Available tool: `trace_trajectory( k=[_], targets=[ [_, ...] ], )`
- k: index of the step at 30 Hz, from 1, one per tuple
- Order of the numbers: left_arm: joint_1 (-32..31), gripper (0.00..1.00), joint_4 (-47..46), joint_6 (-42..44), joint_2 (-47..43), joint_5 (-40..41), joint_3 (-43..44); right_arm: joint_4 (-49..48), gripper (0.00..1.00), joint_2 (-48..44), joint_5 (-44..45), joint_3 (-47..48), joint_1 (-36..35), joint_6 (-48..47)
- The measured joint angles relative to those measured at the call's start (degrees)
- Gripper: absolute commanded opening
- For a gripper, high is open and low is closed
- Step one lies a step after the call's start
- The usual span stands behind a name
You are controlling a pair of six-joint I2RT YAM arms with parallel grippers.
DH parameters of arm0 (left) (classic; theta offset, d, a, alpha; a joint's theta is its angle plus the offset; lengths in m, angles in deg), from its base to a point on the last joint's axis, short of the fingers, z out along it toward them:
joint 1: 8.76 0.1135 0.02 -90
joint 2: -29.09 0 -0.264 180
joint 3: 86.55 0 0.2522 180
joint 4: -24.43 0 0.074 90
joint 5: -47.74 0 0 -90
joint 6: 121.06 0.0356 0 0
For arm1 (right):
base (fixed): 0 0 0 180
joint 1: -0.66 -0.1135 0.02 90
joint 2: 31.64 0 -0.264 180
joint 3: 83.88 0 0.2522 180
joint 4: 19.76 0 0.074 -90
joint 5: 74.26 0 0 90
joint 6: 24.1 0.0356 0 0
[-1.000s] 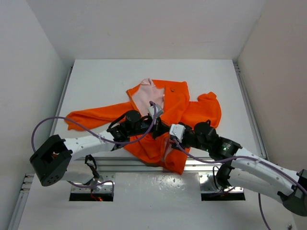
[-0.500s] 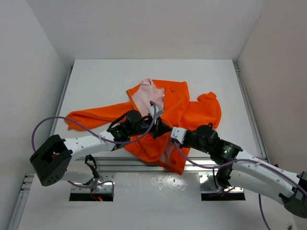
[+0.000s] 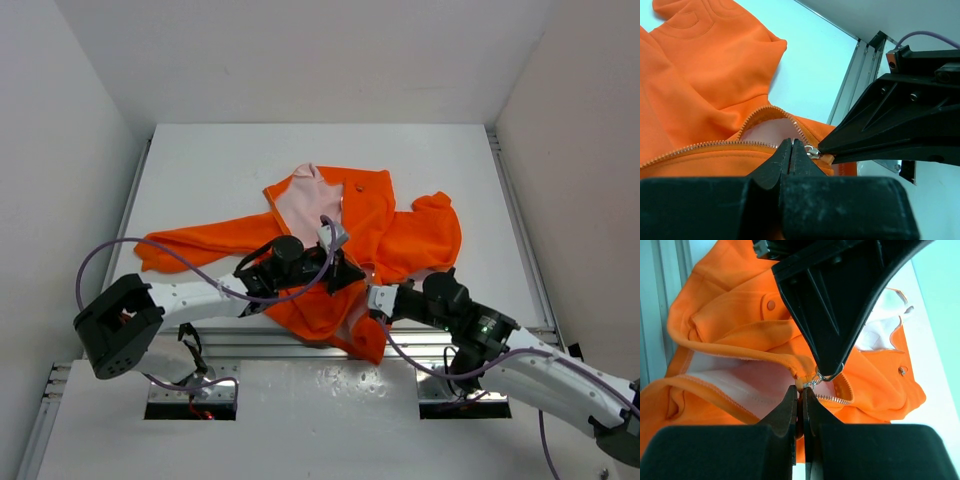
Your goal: Zip up the jacket
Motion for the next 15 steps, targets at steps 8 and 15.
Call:
trace_trajectory(
  k=[8,15],
  targets=[
    [-0.52,0.0,-2.49,0.13,2.27,1.33,0.04,3.61,0.0,-2.36,-0.35,-0.07,-0.28,-3.76],
    [-0.42,0.0,-3.63,1.2,4.0,0.74,1.16,6.23,0.0,-4.79,-0.63,-0.17,-0.26,-6.84]
  ],
)
